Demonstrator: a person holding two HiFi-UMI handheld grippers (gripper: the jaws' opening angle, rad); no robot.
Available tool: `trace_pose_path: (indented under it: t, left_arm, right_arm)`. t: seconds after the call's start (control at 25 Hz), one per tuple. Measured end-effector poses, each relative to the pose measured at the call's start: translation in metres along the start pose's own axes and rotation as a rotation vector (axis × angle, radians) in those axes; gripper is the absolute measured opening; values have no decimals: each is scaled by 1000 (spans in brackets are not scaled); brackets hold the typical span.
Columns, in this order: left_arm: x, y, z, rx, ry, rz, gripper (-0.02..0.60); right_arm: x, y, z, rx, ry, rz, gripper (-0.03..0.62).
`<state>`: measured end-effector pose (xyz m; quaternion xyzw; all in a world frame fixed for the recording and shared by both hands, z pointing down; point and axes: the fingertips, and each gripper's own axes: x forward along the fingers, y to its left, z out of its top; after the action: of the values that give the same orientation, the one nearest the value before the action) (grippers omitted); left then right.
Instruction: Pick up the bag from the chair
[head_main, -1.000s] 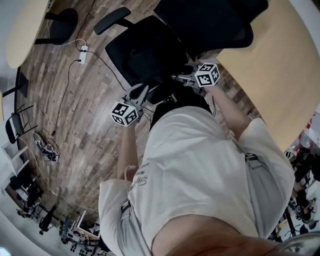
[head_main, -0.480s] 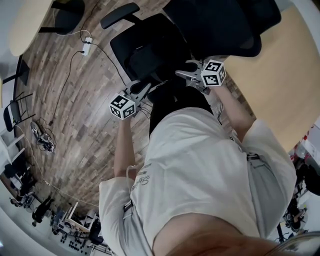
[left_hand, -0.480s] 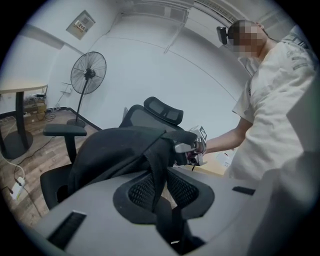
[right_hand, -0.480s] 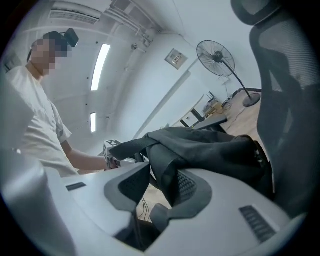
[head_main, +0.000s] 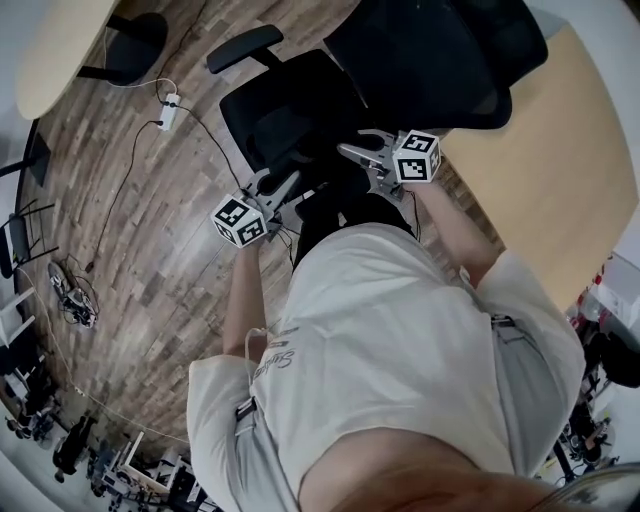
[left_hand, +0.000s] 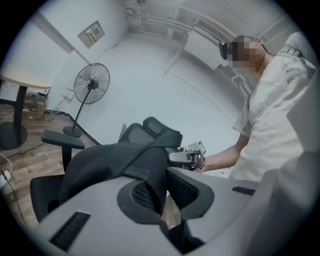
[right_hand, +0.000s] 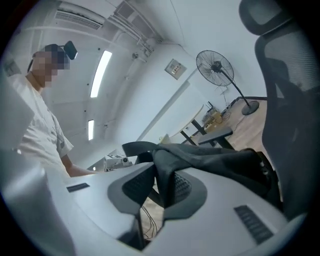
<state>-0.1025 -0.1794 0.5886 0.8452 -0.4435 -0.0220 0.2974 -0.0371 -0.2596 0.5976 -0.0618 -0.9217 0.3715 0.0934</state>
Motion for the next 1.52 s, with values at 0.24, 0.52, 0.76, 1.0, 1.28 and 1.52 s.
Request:
trace_pose_path:
  t: [0.24, 0.52, 0.76, 1.0, 1.28, 1.52]
  left_arm:
    - [-20, 6, 33, -51, -78, -4, 48]
    - [-36, 15, 92, 11, -214, 22, 48]
    - [-40, -4, 150, 156, -228, 15, 48]
    - [-46, -22, 190, 216, -248, 55, 48]
    - [-50, -27, 225, 267, -276, 65, 48]
    - [-48, -45, 254, 352, -299, 79, 48]
  right_arm:
    - [16, 16, 29, -94, 31, -4, 48]
    - [36, 30, 80, -195, -21, -8, 41]
    - [32, 59, 141, -291, -128, 23, 35]
    - [24, 92, 174, -439, -137, 42, 34]
    - [24, 110, 205, -542, -138, 33, 31]
    - [13, 129, 235, -604, -204, 27, 31]
